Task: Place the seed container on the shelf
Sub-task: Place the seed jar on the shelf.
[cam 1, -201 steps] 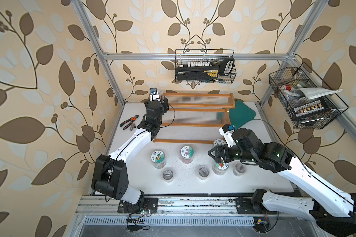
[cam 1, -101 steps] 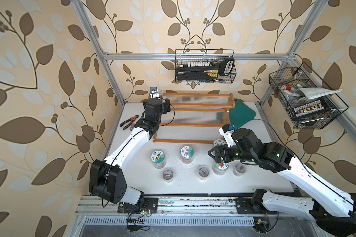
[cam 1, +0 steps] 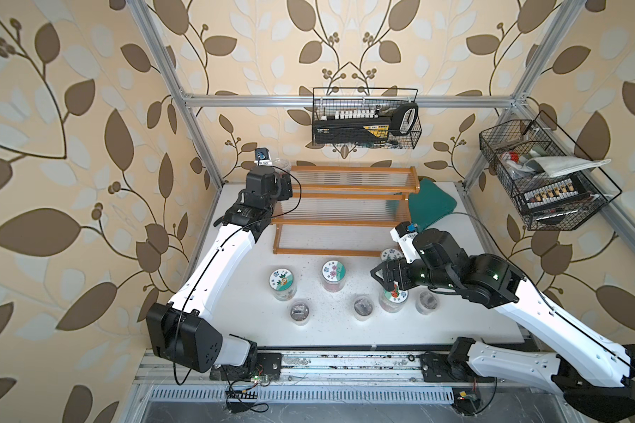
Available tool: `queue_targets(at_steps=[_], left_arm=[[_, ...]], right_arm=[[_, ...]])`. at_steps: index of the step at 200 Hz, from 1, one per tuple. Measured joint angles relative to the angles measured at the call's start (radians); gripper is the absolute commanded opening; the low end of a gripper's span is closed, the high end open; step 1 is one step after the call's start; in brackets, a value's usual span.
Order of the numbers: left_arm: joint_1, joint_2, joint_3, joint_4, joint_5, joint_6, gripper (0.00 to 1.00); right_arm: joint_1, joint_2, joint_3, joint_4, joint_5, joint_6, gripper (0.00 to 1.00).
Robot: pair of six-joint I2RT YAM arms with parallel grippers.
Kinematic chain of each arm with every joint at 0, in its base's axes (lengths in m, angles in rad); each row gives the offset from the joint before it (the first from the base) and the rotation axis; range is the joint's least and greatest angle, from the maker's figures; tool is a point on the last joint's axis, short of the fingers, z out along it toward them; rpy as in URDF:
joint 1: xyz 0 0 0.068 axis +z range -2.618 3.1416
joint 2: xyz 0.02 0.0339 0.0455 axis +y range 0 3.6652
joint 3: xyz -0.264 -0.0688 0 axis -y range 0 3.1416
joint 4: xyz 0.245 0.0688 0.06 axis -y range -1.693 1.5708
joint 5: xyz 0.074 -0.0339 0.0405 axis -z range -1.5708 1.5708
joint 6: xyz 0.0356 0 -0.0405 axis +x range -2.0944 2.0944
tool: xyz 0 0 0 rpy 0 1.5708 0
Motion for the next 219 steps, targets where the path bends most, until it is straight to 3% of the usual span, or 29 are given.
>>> queue_targets(at_steps=[128, 219], left_arm=[[0.040, 0.032, 0.043, -0.051, 0.066, -0.005, 0.56], [0.052, 0.079, 0.066, -0.049, 0.087, -0.005, 0.58]], right_arm=[[0.000, 0.000, -0.016, 0.003, 0.000, 0.000, 0.95], [-0.002, 0.000, -0.016, 0.003, 0.000, 0.000, 0.95]])
